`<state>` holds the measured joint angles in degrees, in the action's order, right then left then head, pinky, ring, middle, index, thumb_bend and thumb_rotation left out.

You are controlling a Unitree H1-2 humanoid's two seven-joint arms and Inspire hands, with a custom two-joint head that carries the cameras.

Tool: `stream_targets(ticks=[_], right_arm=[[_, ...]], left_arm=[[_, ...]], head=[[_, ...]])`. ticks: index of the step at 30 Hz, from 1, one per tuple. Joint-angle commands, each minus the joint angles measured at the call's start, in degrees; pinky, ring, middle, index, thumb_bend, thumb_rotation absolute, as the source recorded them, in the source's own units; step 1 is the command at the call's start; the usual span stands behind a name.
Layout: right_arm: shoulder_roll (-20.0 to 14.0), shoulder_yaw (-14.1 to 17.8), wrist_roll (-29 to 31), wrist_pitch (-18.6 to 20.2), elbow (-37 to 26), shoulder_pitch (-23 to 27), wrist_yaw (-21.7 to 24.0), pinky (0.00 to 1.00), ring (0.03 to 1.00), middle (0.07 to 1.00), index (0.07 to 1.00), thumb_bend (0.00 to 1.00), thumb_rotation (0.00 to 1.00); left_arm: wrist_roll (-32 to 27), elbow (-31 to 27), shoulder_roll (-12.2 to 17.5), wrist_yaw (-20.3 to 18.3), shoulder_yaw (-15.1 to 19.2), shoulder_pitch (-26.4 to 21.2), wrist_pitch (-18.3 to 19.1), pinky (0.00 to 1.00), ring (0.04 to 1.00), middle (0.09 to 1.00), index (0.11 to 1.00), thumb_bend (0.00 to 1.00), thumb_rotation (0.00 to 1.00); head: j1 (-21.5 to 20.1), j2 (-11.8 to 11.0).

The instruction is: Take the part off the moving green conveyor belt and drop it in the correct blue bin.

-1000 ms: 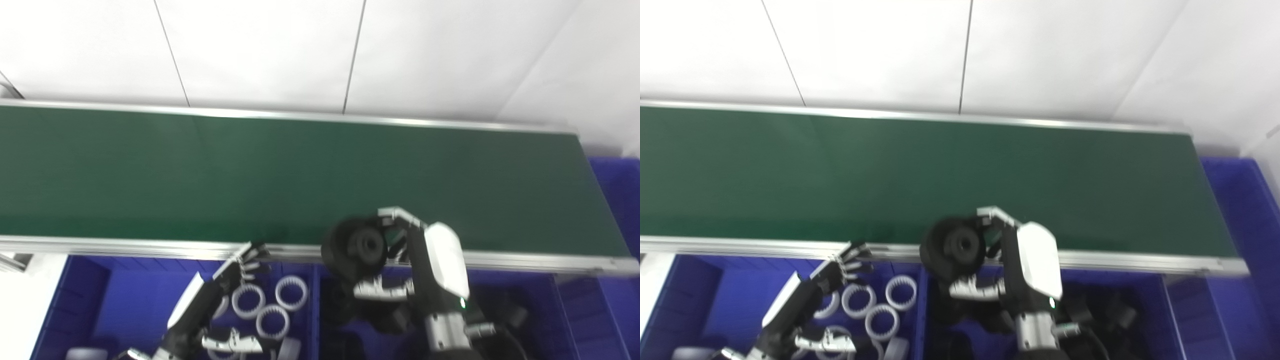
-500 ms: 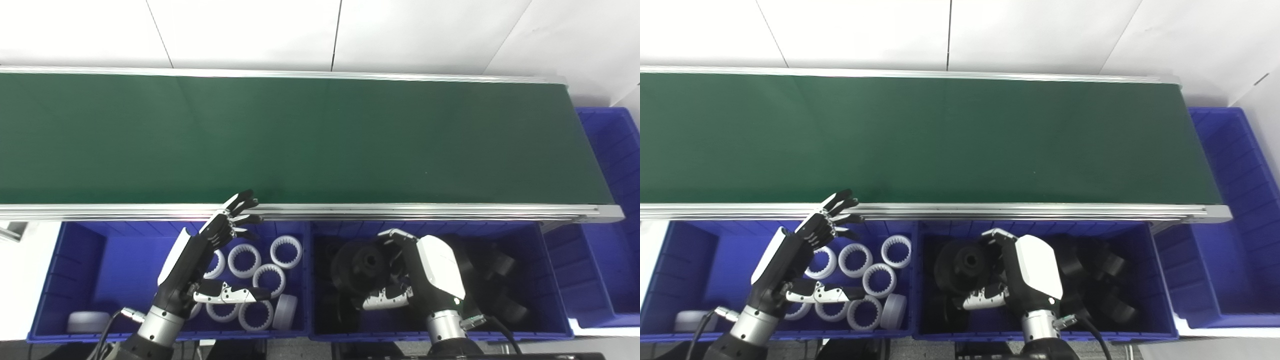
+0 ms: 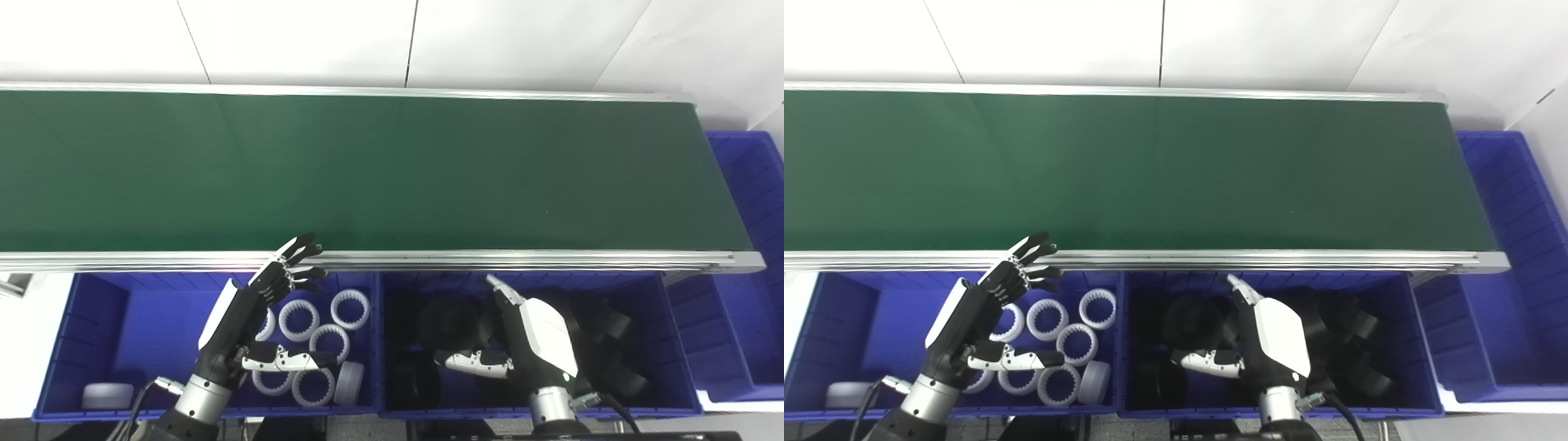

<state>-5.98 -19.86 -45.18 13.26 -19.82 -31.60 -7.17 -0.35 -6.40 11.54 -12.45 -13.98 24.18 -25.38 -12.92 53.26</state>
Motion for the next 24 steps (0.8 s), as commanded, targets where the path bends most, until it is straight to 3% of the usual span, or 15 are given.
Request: stream_targets(ticks=[1, 4, 6, 11, 18, 24], right_arm=[[0.5, 0.5, 3.5, -6.7, -2.0, -1.6, -3.7, 0.74, 0.926, 1.000, 1.000, 0.91, 0.40], [-0.2, 0.0, 3.5, -10.6, -2.6, -2.7, -5.9, 0.77, 0.941, 1.000, 1.000, 0.90, 0.41], [-1.1, -0.4, 4.1, -15.4, -2.2, -3.3, -8.0, 0.79, 0.957, 1.000, 1.000, 0.89, 0.42], [-1.2, -0.7, 12.7, -26.4, 0.1, -3.3, -9.3, 0.79, 0.913, 0.965, 0.997, 0.88, 0.43], [-0.1, -0.1, 23.6, -29.8, 4.7, -0.8, -5.0, 0.89, 0.936, 0.946, 0.978, 0.90, 0.41], [1.0, 0.4, 25.7, -31.0, 8.5, 1.2, -3.8, 0.86, 0.894, 0.921, 0.947, 0.91, 0.41]], left_arm=[[0.5, -1.0, 0.0, -0.1, 0.1, 0.0, -1.5, 0.63, 0.769, 0.875, 0.919, 0.71, 0.01], [1.1, -0.6, -0.2, 0.3, 0.1, 0.0, -1.5, 0.62, 0.773, 0.872, 0.916, 0.71, 0.02], [0.6, -0.4, -0.3, 0.0, 0.1, 0.0, -1.5, 0.62, 0.774, 0.872, 0.914, 0.72, 0.02], [0.0, 0.0, -0.2, -0.8, 0.1, -0.3, -1.5, 0.64, 0.784, 0.879, 0.915, 0.72, 0.00], [0.3, 1.6, -0.4, -1.1, 0.3, -1.1, -1.5, 0.63, 0.777, 0.875, 0.905, 0.72, 0.02], [0.9, 3.1, -0.2, -1.0, 0.1, -1.4, -1.5, 0.61, 0.775, 0.882, 0.911, 0.72, 0.06]], head=[[0.1, -0.2], [0.6, -0.6], [0.9, -0.6], [1.0, -0.8], [1.9, -1.3], [2.2, -2.1]])
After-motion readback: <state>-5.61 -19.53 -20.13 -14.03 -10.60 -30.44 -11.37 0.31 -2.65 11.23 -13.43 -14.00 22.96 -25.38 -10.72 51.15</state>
